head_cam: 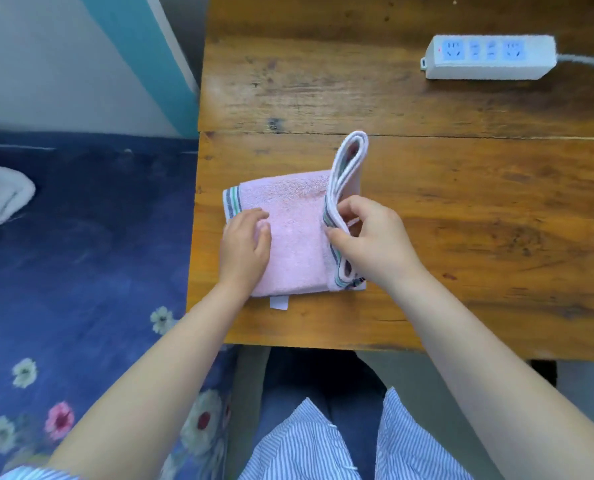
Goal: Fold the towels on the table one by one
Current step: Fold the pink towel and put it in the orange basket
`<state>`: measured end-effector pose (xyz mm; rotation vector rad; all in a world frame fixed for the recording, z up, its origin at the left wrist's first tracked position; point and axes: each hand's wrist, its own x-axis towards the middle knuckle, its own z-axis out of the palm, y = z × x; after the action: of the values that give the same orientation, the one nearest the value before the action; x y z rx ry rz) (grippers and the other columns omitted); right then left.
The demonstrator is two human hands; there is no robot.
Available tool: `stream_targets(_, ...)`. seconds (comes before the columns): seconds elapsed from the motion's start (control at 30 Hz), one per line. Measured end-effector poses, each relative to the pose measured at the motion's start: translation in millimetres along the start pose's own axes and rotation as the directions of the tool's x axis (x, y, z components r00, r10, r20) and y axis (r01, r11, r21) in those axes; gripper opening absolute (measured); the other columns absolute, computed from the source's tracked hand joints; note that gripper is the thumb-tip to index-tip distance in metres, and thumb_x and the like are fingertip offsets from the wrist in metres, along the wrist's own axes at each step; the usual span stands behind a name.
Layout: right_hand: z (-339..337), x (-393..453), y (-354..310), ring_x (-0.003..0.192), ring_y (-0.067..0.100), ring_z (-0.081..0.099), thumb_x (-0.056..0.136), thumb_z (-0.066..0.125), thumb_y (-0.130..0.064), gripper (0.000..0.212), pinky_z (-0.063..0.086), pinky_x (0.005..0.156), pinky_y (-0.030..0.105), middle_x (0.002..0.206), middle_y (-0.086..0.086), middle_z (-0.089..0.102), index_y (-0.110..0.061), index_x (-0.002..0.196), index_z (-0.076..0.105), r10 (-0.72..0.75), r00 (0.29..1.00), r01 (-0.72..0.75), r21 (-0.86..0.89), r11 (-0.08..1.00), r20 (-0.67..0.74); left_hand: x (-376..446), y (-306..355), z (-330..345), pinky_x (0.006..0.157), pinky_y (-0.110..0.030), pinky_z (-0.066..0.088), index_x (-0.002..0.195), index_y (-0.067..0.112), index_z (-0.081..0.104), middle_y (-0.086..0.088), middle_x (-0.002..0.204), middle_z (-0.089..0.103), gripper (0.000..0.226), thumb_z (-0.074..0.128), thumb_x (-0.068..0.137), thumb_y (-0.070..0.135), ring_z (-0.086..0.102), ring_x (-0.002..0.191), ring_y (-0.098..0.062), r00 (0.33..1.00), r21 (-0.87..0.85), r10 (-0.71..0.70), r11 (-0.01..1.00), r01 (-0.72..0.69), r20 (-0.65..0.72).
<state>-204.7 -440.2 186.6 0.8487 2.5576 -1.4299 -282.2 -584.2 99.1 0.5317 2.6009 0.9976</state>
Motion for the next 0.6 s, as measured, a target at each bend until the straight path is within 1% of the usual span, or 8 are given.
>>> stream_targets(0.1,40,8,-13,0.088,0.027,0.054,0.08,0.056,-0.005,0.013,0.039,0.074,0.03,0.097,0.014,0.061,0.0,0.091,0.06,-0.037,0.997,0.043,-0.081,0.996,0.073,-13,-27,-20,0.08,-0.02,0.033,0.107,0.001,0.061,-0.007,0.105,0.059,0.025,0.042,0.093,0.006,0.05,0.1,-0.019,0.964,-0.099,-0.224,0.972,0.211,-0.141)
stream_targets(0.17,66,13,-18,0.091,0.028,0.053,0.081,0.054,-0.006,0.013,0.036,0.069,0.031,0.098,0.015,0.058,-0.001,0.091,0.058,-0.011,0.991,0.028,-0.129,0.991,0.133,-21,-43,-27,0.081,-0.02,0.035,0.108,0.007,0.061,0.003,0.099,0.054,0.026,0.039,0.095,0.011,0.048,0.096,-0.011,0.9,-0.201,-0.406,0.905,0.374,-0.156)
stream_targets(0.23,89,17,-20,0.092,0.029,0.05,0.082,0.051,-0.005,0.009,0.031,0.065,0.03,0.095,0.015,0.053,-0.001,0.089,0.055,0.025,0.98,0.012,-0.187,0.982,0.195,-27,-57,-29,0.084,-0.028,0.042,0.102,0.012,0.061,0.007,0.09,0.057,0.024,0.037,0.095,0.013,0.052,0.092,-0.013,0.851,-0.313,-0.517,0.827,0.467,-0.094)
stream_targets(0.3,109,21,-19,0.093,0.033,0.051,0.081,0.048,-0.002,0.01,0.039,0.07,0.035,0.096,0.017,0.054,0.003,0.088,0.054,0.059,0.973,-0.004,-0.238,0.971,0.224,-31,-65,-30,0.083,-0.03,0.045,0.092,0.017,0.059,0.012,0.08,0.056,0.023,0.037,0.096,0.013,0.055,0.087,-0.014,0.828,-0.377,-0.56,0.773,0.511,-0.025)
stream_targets(0.37,124,26,-20,0.092,0.035,0.052,0.081,0.048,0.0,0.014,0.044,0.076,0.041,0.099,0.021,0.056,0.007,0.09,0.056,0.088,0.971,-0.029,-0.256,0.966,0.222,-35,-74,-31,0.078,-0.026,0.045,0.086,0.018,0.058,0.015,0.078,0.056,0.024,0.036,0.096,0.013,0.056,0.08,-0.011,0.821,-0.411,-0.57,0.746,0.523,0.01)
stream_targets(0.5,139,33,-21,0.085,0.03,0.051,0.085,0.051,-0.007,0.011,0.043,0.076,0.041,0.088,0.019,0.055,0.003,0.083,0.054,0.11,0.971,-0.053,-0.258,0.965,0.212,-36,-78,-33,0.068,-0.014,0.044,0.084,0.021,0.058,0.012,0.081,0.059,0.026,0.036,0.096,0.014,0.055,0.074,0.001,0.817,-0.468,-0.575,0.712,0.523,0.039)
stream_targets(0.57,140,33,-20,0.089,0.032,0.054,0.09,0.047,-0.013,0.021,0.044,0.08,0.041,0.09,0.021,0.057,0.006,0.089,0.055,0.126,0.957,-0.079,-0.186,0.979,0.26,-35,-77,-35,0.068,-0.014,0.044,0.09,0.017,0.058,0.007,0.085,0.06,0.024,0.036,0.097,0.014,0.055,0.074,0.001,0.815,-0.486,-0.577,0.701,0.522,0.043)
stream_targets(0.6,138,31,-18,0.093,0.035,0.057,0.092,0.042,-0.013,0.025,0.045,0.086,0.044,0.094,0.023,0.059,0.008,0.097,0.055,0.148,0.947,-0.13,-0.083,0.988,0.284,-35,-75,-36,0.069,-0.015,0.044,0.094,0.016,0.058,0.005,0.089,0.06,0.022,0.036,0.097,0.014,0.056,0.077,-0.001,0.819,-0.492,-0.572,0.7,0.518,0.048)
